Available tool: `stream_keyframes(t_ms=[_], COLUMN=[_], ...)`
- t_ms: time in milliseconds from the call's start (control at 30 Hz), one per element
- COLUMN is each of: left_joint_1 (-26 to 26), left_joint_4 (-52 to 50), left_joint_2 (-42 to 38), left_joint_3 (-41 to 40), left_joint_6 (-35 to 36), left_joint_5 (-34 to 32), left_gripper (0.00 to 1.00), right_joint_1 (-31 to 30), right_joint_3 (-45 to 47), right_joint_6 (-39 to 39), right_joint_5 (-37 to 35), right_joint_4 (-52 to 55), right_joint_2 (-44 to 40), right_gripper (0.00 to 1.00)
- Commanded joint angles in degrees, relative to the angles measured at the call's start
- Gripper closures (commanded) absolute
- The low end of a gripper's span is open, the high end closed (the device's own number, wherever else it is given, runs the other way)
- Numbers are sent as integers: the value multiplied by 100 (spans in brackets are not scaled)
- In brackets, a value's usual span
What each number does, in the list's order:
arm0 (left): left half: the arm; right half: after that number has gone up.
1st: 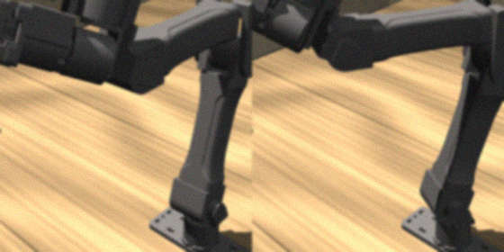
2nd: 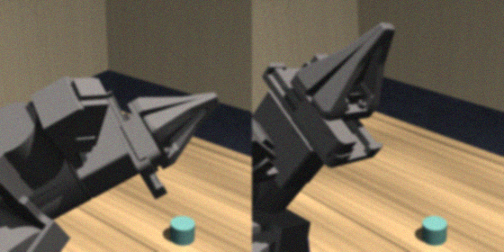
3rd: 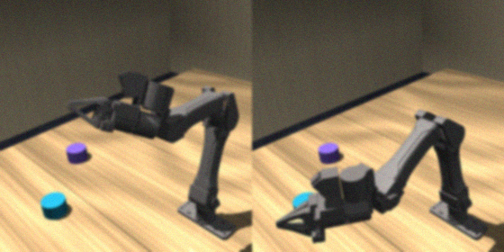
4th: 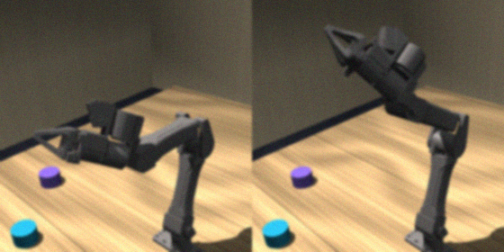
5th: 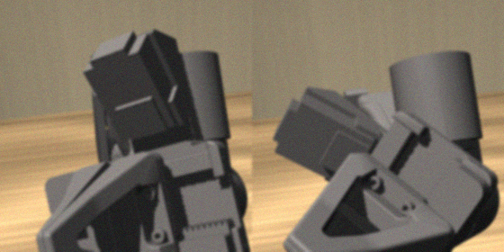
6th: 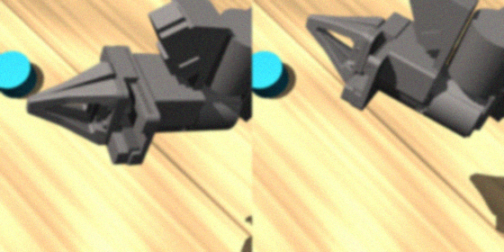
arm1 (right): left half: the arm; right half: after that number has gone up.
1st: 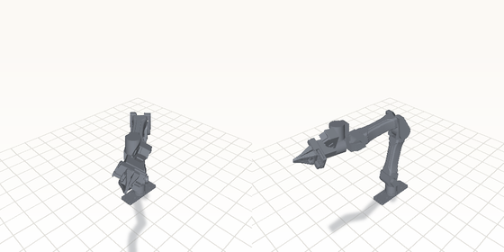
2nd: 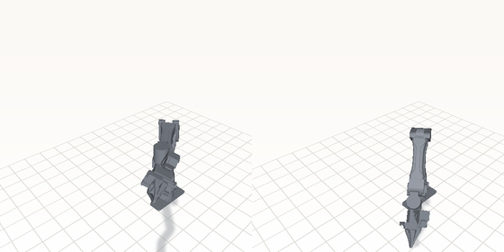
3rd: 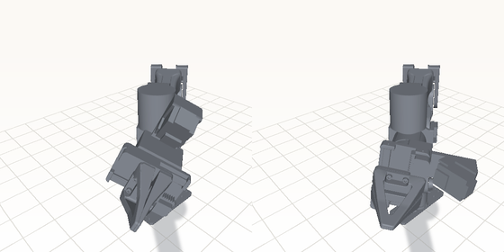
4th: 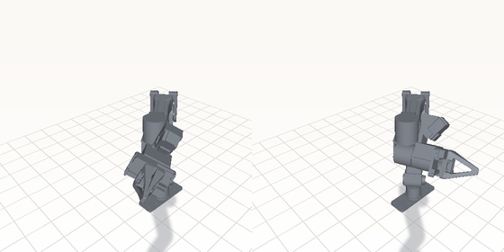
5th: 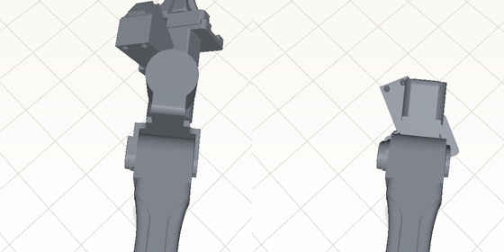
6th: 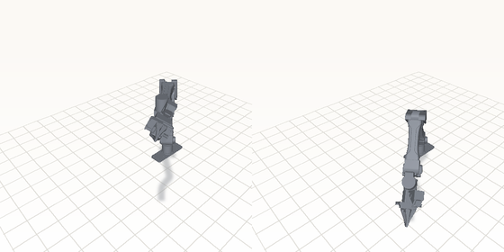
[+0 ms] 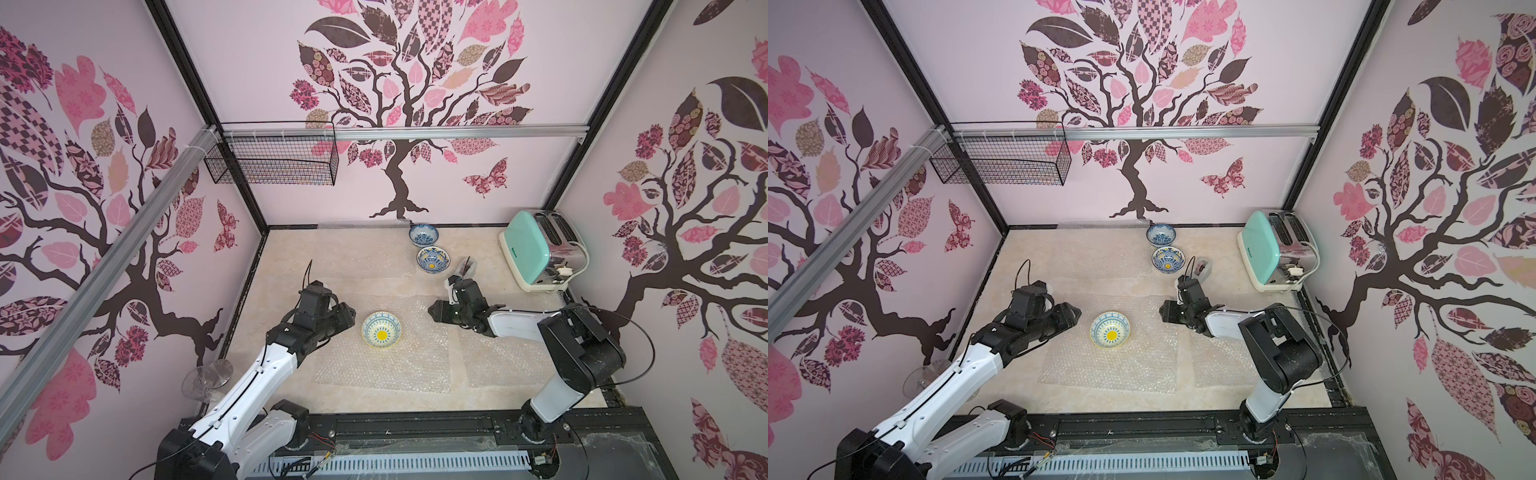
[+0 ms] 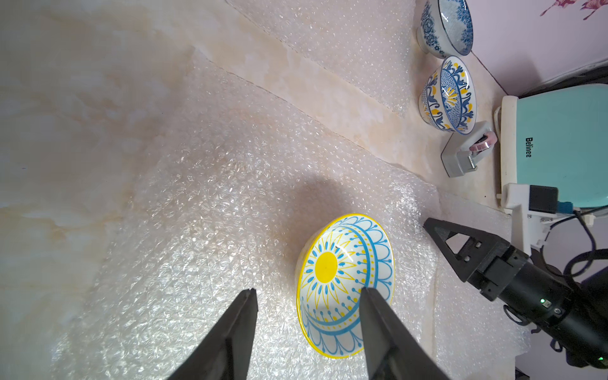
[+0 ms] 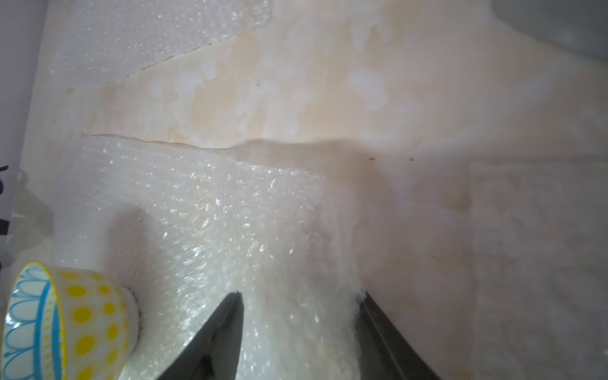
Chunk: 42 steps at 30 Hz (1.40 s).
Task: Wrap bowls in bubble wrap
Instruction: Place the bowl on the bubble wrap, then wrap the bowl in bubble wrap.
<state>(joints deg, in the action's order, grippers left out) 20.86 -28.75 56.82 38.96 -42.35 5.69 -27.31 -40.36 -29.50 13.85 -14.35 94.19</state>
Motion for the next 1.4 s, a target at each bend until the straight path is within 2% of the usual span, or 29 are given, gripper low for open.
stream_keyframes(t_ms=[0,133,333,467,767,1367], left_joint_1=[-33,-30,-30,-35,-35,-30], left_joint_4=[313,364,423,320,355,968], left_joint_2=[-56,-87,-102,-183,-137,417], left_joint_3=[-253,-379,-390,-380,-361,-620], left_joint_6=[-116,-125,-131,-106,-144,-166], left_joint_5=[82,30,48,-33,67,912], left_gripper=[44,44,44,44,43,47], right_joint_1=[-20,-23,-173,-596,-1371,-1940], right_joint_3=[84,354,433,327,184,-563], right_joint_6=[-109,-251,-280,99,672,978], right_joint_5=[741,1291,1717,1573,1523,1634], right_joint_4=[-411,-814,-1163,-1017,-1053,-706], right_joint_2=[-417,-695,-616,-708,-570,268], right_gripper=[45,51,79,87,86,84])
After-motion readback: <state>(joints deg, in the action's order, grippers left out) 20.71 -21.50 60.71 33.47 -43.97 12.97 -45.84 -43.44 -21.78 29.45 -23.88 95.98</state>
